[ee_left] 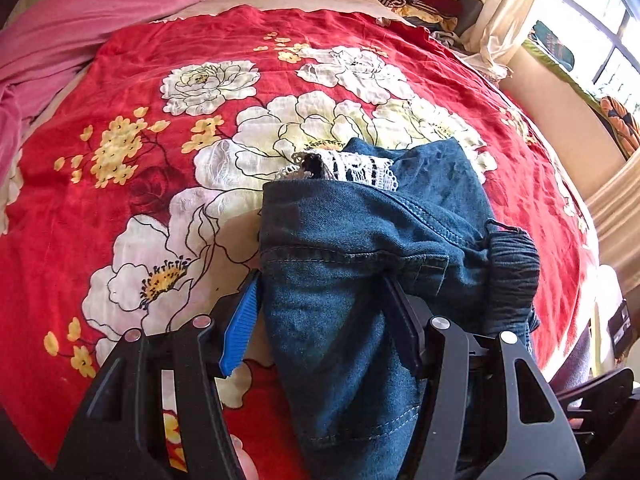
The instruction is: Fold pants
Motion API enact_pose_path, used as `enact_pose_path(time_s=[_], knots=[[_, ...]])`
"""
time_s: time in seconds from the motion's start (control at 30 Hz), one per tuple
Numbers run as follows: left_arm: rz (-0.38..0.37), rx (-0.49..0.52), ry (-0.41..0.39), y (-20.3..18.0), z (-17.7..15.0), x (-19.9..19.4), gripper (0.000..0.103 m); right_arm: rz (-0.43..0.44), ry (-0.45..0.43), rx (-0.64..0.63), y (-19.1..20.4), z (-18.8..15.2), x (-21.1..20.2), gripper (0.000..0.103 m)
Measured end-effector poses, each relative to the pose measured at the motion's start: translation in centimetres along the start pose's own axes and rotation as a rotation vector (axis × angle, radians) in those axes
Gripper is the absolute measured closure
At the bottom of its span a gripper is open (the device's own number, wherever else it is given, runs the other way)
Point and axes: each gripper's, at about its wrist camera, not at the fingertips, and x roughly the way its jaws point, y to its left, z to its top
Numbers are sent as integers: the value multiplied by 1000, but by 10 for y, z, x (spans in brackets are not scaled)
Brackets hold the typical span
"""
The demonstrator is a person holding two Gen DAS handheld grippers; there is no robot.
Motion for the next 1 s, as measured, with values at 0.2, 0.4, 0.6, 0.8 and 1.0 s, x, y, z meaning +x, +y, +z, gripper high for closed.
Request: enact_pose_path(time_s=[0.2, 0.4, 0.6, 0.8, 1.0], knots=[[-4, -3, -6, -2, -1, 1, 52, 14, 29, 99, -5, -19, 12, 87], [-5, 1, -9, -3, -1, 1, 52, 17, 24, 181, -4, -19, 10, 85], [-12, -7, -17, -2, -1, 1, 52, 29, -5, 233, -1, -14, -7, 66], [-16, -11, -26, -1, -3, -1, 52, 5, 10, 233, 10, -11, -10, 59], [-29, -20, -43, 1, -5, -6, 52, -20, 12, 243, 11, -8, -16, 53]])
